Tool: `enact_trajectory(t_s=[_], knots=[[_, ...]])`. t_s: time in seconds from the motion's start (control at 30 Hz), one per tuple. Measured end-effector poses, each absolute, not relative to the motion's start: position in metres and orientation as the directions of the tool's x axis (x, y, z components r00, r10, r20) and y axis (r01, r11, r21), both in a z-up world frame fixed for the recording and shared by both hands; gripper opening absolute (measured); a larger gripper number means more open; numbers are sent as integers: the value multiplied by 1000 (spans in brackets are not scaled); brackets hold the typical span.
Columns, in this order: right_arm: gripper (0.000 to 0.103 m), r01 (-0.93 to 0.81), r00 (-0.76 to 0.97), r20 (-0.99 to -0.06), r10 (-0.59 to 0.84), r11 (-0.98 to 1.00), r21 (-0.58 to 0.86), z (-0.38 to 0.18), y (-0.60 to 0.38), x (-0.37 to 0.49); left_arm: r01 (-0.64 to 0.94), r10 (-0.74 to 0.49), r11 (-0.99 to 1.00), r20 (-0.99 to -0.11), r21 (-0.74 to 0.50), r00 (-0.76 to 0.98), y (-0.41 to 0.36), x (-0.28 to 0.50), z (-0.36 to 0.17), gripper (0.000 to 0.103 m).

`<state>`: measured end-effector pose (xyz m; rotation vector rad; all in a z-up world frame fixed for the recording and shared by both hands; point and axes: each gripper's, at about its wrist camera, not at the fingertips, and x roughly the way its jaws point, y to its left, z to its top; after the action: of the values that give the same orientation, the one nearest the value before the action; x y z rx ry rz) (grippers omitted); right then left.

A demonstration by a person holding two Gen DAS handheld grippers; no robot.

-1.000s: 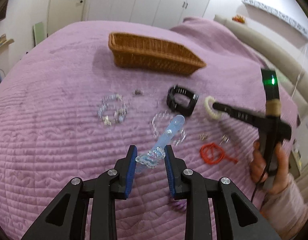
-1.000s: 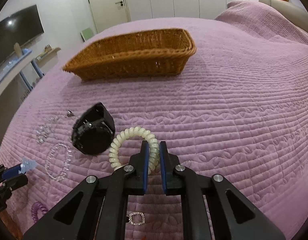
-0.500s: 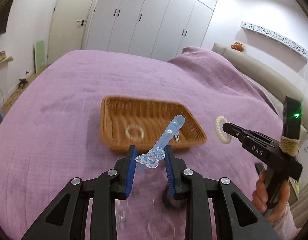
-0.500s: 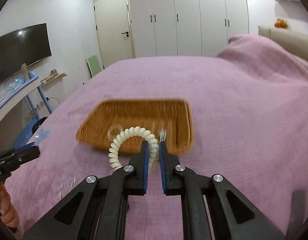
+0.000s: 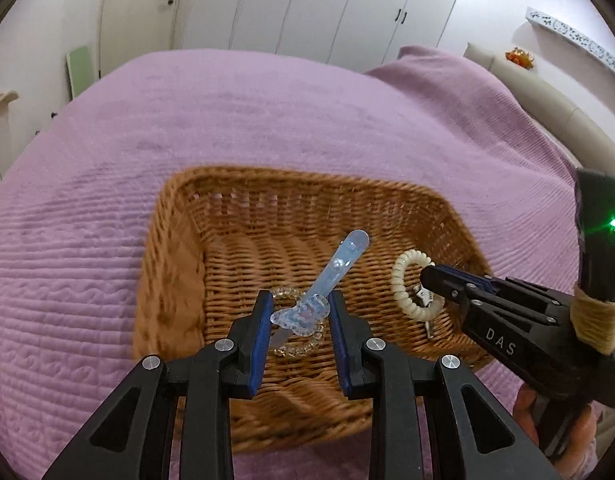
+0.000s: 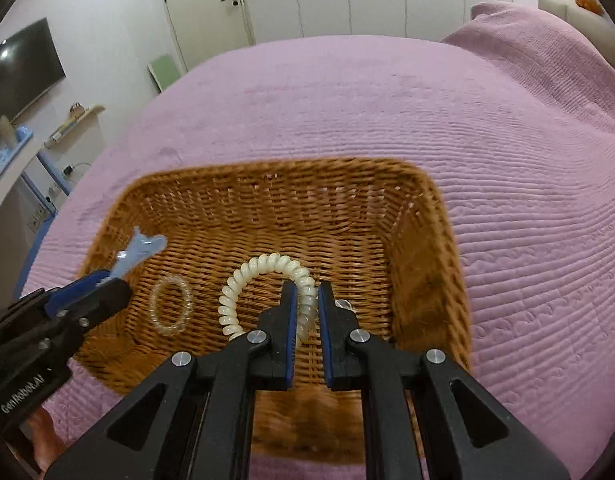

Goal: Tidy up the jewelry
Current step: 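Carry the clip and cream tie into the basket and release both, then grasp the purple spiral tie with the left tool while the right tool grasps a small charm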

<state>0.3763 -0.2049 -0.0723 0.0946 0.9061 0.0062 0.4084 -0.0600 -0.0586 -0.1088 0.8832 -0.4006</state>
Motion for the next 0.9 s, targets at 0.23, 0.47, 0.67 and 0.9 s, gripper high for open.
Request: enact_trajectory(t_s=[0.23, 0.47, 0.67, 0.9], knots=[[19, -8, 612, -787, 82, 995, 98, -78, -197, 375, 356, -491, 869, -689, -345, 533, -59, 407, -65, 37], [32, -31, 700, -708, 89, 995, 94, -37, -193, 328, 402, -544, 839, -578, -366, 608, -33, 355, -14, 69], [43, -72, 766, -631, 125, 991, 109, 8, -183, 251, 443, -558, 830, -483, -339, 675, -6, 278, 35, 76], [44, -94, 812, -571, 118, 993, 72, 24, -171, 152, 442, -522, 853, -432, -277, 736, 26, 175, 54, 79]])
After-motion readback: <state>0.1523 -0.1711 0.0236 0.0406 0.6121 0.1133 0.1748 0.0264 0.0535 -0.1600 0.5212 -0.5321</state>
